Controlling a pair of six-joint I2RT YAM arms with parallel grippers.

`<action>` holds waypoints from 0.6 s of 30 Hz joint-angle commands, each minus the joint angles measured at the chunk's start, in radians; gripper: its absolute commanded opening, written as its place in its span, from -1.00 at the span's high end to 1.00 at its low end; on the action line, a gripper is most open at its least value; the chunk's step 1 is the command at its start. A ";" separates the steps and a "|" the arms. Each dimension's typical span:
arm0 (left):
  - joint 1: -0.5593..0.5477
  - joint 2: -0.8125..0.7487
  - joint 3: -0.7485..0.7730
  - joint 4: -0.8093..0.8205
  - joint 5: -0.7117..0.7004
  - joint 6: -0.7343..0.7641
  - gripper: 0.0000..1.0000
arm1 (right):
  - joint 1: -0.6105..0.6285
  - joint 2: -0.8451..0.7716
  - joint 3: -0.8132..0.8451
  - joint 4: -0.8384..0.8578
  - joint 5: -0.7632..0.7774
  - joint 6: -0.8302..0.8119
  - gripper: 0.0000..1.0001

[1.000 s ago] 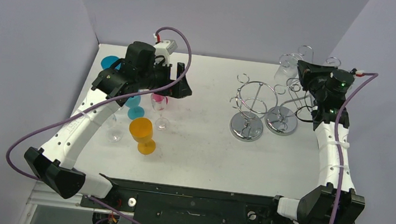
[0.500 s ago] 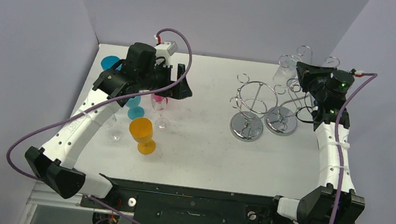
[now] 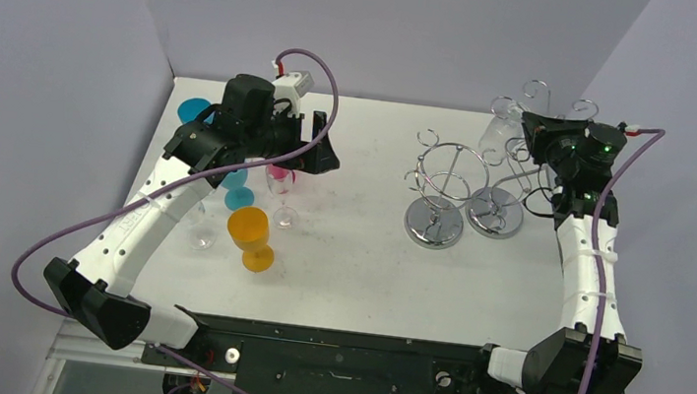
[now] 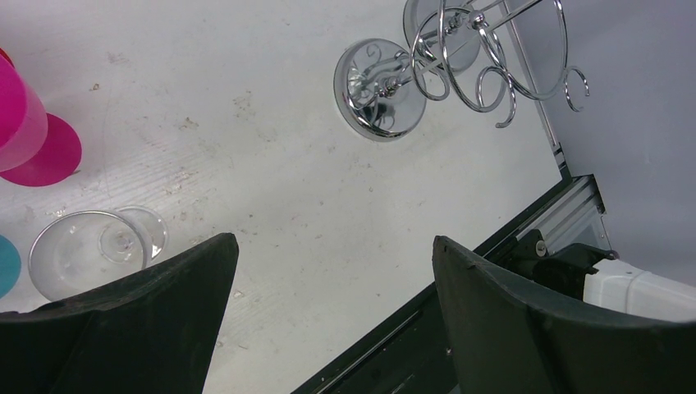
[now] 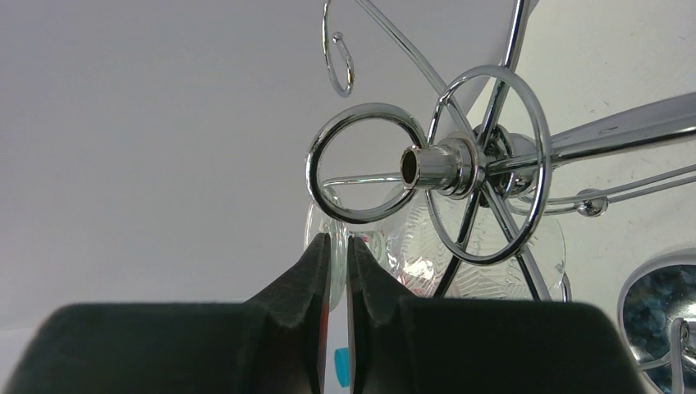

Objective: Take the wine glass off the wine glass rack
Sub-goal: Pick up the wine glass from the wine rack.

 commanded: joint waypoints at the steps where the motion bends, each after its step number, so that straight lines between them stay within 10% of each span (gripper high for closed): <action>1: 0.002 -0.004 0.002 0.054 0.024 0.010 -0.72 | -0.026 -0.066 0.005 0.100 0.019 -0.013 1.00; 18: 0.002 0.000 -0.002 0.051 0.030 0.015 -0.72 | -0.040 -0.096 -0.023 0.100 -0.008 -0.024 1.00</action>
